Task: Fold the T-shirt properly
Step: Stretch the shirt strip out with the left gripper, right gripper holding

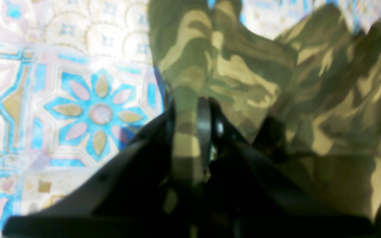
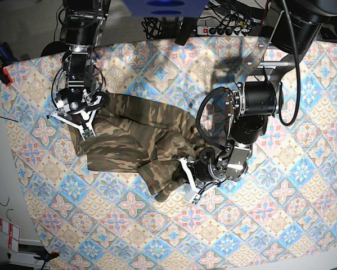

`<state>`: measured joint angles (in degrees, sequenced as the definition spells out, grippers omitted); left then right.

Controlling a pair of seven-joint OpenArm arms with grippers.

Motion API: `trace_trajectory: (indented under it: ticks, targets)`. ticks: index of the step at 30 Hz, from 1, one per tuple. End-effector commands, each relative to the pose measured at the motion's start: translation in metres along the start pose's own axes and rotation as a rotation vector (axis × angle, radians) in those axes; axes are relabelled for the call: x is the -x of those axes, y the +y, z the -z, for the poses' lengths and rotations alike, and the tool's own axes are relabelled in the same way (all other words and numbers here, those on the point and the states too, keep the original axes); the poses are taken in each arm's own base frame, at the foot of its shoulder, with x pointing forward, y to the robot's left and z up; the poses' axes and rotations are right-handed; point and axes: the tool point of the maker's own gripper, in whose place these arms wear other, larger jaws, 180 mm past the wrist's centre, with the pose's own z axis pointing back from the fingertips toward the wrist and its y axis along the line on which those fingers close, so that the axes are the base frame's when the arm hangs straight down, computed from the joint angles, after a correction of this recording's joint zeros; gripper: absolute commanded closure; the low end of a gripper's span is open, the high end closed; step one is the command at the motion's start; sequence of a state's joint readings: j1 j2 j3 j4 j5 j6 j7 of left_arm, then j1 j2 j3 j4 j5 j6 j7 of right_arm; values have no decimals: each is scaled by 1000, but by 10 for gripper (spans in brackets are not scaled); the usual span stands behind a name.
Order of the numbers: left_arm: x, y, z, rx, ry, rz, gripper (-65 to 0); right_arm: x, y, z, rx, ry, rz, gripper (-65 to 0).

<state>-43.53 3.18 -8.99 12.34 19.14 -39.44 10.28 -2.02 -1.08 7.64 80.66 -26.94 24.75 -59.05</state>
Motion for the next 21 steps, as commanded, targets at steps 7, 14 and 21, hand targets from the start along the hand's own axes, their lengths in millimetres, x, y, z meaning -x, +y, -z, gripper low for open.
trace_trajectory:
  ticks: [7, 14, 21]
  targets:
    - [-89, 21, -23, -75, -114, 117, -50, 25, 25, 8, -78, 76, -16, -304]
    - [-92, 41, -81, -283, -147, 286, -50, 24, 25, 9, -80, 77, -17, -304]
    - [-63, 17, -131, -392, -223, 375, -50, 19, 26, 9, -83, 50, -16, -305]
